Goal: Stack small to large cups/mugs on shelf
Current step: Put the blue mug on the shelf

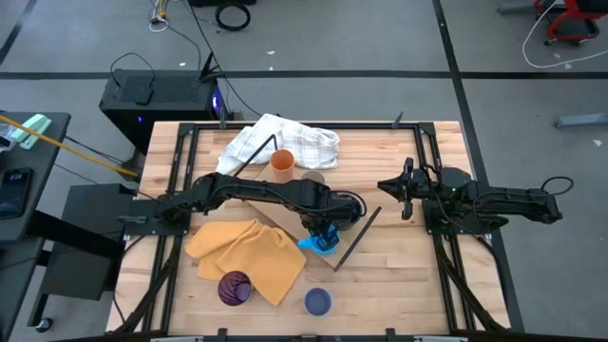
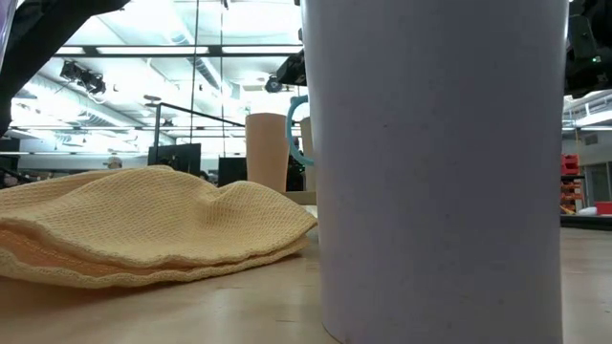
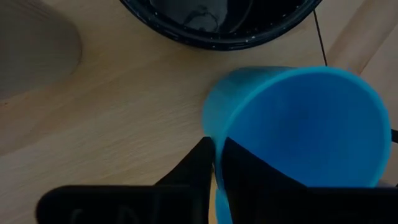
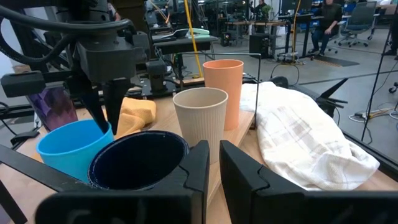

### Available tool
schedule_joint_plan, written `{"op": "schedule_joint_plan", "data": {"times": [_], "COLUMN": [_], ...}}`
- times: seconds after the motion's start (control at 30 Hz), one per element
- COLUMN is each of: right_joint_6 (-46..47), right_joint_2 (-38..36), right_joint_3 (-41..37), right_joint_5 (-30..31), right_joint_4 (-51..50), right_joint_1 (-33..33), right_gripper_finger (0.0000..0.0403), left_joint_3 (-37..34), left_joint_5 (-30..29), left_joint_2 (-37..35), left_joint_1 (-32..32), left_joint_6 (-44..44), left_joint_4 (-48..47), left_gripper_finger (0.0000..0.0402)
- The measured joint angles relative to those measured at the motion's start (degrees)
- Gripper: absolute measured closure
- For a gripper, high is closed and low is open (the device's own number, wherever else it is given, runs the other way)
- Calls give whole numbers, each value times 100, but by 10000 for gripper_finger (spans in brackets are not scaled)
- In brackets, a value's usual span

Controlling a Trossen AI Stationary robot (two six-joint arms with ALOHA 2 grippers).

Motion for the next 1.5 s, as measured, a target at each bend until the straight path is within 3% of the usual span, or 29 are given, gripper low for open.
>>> {"op": "schedule_joint_plan", "data": {"times": [0.7,1.23,1.5], "right_joint_6": [0,0,0], "right_joint_2": [0,0,0], "right_joint_3": [0,0,0], "right_joint_5": [0,0,0], "right_joint_4": [0,0,0], "right_joint_1": [-1,-2,0], "right_gripper_finger": [357,357,357], "left_joint_3": [4,7,9], "left_joint_5": [-15,-14,158], "left_joint_2": [-15,-15,-17], "left_joint_1": [53,155,149], "left_joint_6": [36,125,134], "left_joint_4": [44,113,286], "left_gripper_finger": [299,289,259]}}
